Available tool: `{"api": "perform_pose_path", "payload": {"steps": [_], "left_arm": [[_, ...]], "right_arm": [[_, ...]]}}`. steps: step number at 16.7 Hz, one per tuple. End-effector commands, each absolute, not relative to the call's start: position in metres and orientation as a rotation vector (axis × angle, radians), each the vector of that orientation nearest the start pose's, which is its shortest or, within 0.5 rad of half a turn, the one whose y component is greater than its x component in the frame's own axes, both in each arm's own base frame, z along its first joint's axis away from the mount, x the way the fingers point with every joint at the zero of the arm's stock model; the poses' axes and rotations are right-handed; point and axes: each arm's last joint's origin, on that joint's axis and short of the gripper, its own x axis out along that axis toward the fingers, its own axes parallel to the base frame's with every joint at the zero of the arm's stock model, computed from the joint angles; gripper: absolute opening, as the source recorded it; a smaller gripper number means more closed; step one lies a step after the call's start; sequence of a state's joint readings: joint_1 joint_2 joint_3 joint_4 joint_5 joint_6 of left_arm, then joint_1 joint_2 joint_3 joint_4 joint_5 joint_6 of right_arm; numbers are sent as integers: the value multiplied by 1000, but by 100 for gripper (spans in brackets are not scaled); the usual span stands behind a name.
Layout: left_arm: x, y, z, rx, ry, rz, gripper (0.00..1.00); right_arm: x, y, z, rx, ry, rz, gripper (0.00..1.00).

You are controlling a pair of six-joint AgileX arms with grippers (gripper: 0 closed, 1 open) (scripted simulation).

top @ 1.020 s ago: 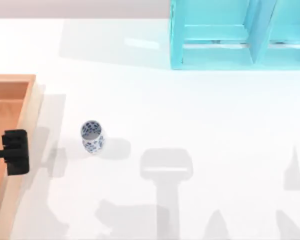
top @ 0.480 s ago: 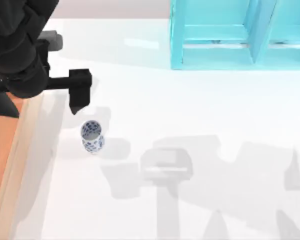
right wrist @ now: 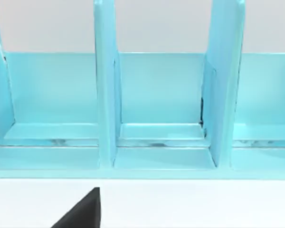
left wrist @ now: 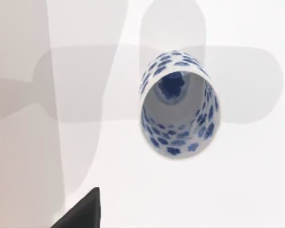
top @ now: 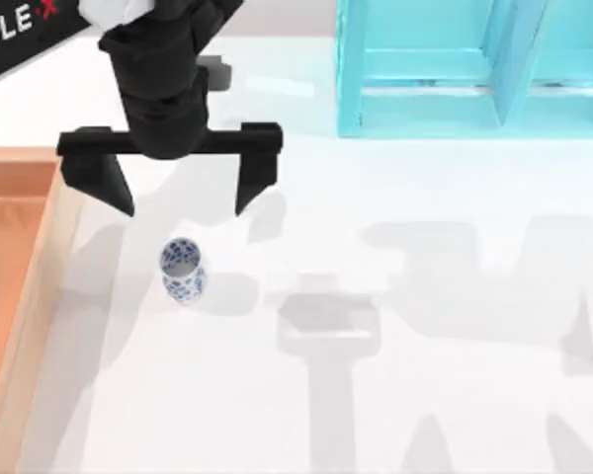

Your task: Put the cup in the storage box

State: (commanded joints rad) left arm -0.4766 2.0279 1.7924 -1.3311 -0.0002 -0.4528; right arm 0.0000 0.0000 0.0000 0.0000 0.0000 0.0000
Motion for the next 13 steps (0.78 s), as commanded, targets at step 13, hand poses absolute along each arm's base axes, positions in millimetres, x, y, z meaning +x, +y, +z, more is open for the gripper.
{"api": "perform_pose_path", "payload": {"steps": [13], "left_arm": [[359,-182,179,13,1564,-18,100]], "right_arm": [[106,-1,160,0,0,0,100]]}}
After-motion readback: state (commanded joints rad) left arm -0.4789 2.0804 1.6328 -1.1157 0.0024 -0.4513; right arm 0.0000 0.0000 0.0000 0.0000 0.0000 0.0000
